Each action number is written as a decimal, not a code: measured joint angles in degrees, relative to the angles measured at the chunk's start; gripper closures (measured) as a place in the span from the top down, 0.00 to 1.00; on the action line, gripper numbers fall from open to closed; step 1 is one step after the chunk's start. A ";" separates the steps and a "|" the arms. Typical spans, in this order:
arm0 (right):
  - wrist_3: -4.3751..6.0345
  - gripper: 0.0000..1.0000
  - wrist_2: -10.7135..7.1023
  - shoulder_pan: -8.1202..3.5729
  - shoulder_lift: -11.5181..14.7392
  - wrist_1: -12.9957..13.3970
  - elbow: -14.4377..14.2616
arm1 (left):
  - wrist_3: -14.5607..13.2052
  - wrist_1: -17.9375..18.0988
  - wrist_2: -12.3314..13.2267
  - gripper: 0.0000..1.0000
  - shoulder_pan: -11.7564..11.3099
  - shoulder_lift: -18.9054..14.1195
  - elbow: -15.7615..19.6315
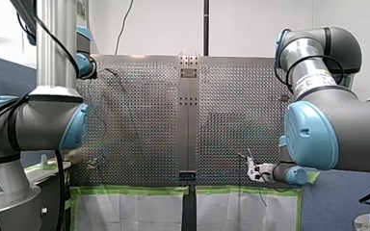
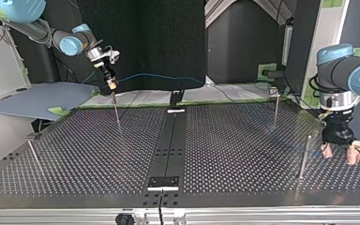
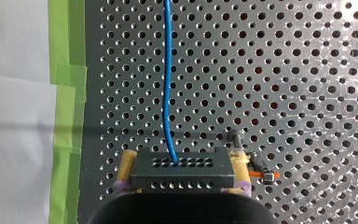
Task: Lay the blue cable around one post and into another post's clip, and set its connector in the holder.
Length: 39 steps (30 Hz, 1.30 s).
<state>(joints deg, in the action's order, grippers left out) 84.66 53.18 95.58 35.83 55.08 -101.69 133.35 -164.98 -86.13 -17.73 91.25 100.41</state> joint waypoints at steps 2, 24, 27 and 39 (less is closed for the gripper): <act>0.00 0.00 0.00 0.02 0.00 -0.08 0.10 | -0.13 -0.28 -0.07 1.00 -0.19 0.07 -0.91; -0.10 0.00 0.00 0.18 0.00 -0.11 0.17 | -4.26 -4.35 -1.36 1.00 -0.43 4.32 -11.01; -0.13 0.00 0.00 0.20 0.00 -0.13 0.16 | -5.88 -5.22 -1.91 1.00 -0.24 5.46 -12.12; -0.17 0.00 0.00 0.55 0.00 -0.14 0.15 | -11.16 -3.93 -6.03 1.00 0.17 6.23 -8.74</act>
<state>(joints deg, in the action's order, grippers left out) 84.48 53.18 96.13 35.83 54.94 -101.54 122.18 -168.91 -92.16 -17.56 97.48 91.67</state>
